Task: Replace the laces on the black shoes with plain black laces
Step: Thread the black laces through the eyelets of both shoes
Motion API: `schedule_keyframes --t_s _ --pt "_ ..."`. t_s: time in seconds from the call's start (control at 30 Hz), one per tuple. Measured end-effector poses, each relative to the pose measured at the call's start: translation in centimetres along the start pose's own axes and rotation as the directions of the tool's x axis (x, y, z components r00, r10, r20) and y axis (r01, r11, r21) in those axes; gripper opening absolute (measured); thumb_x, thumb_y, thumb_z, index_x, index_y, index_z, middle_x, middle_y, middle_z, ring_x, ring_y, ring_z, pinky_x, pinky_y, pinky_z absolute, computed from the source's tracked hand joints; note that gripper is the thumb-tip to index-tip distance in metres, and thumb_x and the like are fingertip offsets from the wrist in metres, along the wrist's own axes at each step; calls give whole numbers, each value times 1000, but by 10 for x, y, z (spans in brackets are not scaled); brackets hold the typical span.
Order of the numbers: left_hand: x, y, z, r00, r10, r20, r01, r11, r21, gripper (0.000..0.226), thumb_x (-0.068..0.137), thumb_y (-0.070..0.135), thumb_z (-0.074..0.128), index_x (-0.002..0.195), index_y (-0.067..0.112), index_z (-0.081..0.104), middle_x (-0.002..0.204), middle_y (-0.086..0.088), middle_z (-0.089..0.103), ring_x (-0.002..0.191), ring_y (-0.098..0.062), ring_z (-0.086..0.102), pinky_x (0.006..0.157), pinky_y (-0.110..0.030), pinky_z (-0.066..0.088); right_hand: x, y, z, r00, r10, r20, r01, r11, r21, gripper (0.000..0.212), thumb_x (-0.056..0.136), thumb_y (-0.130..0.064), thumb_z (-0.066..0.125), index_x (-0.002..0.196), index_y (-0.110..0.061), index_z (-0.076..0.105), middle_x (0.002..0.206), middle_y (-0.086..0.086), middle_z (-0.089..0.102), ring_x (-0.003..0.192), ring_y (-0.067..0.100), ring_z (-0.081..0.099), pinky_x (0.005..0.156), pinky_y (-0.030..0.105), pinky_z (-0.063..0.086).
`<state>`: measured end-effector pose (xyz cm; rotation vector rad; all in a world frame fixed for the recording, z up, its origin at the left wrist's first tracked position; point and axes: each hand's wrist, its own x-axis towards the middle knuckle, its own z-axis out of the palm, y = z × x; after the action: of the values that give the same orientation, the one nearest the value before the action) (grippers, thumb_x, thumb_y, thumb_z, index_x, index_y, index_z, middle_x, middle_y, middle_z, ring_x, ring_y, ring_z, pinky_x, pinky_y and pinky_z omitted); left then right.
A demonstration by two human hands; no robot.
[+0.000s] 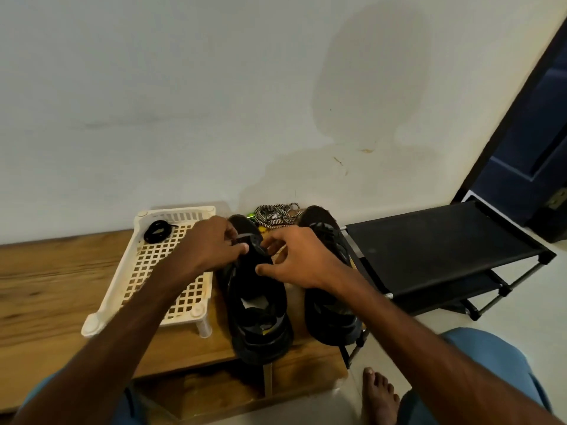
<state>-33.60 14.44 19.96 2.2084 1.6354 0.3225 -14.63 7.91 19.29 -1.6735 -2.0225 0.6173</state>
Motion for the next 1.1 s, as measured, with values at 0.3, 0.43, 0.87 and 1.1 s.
schedule_keyframes --t_s 0.3,0.43,0.87,1.1 --pt "-7 0 14 1000 16 -16 -17 997 -79 33 90 35 75 114 13 74 109 -3 74 98 -16 68 90 -34 56 11 -4 15 990 118 -81 -128 983 -134 20 81 -26 80 98 -18 73 86 -3 69 79 13 67 72 32 61" --pt "-6 9 23 997 61 -48 -66 991 -120 26 91 31 73 112 15 77 108 0 75 94 -11 68 83 -25 53 12 3 7 983 163 -82 -175 967 -185 20 79 -23 79 95 -13 75 84 1 71 78 18 70 75 39 63" --pt "-11 21 30 994 51 -91 -55 998 -38 26 94 29 65 114 14 73 105 -4 73 92 -17 69 82 -29 57 21 9 -16 989 123 78 -116 989 -90 30 84 -32 83 105 -11 78 91 0 75 66 1 64 78 30 63" --pt "-6 16 31 987 52 -152 -58 998 -29 24 92 26 65 109 14 77 106 -5 74 92 -19 70 86 -38 59 34 14 -8 992 125 -1 -125 991 -53 24 80 -31 86 97 -15 80 83 -4 74 73 3 69 64 14 55"
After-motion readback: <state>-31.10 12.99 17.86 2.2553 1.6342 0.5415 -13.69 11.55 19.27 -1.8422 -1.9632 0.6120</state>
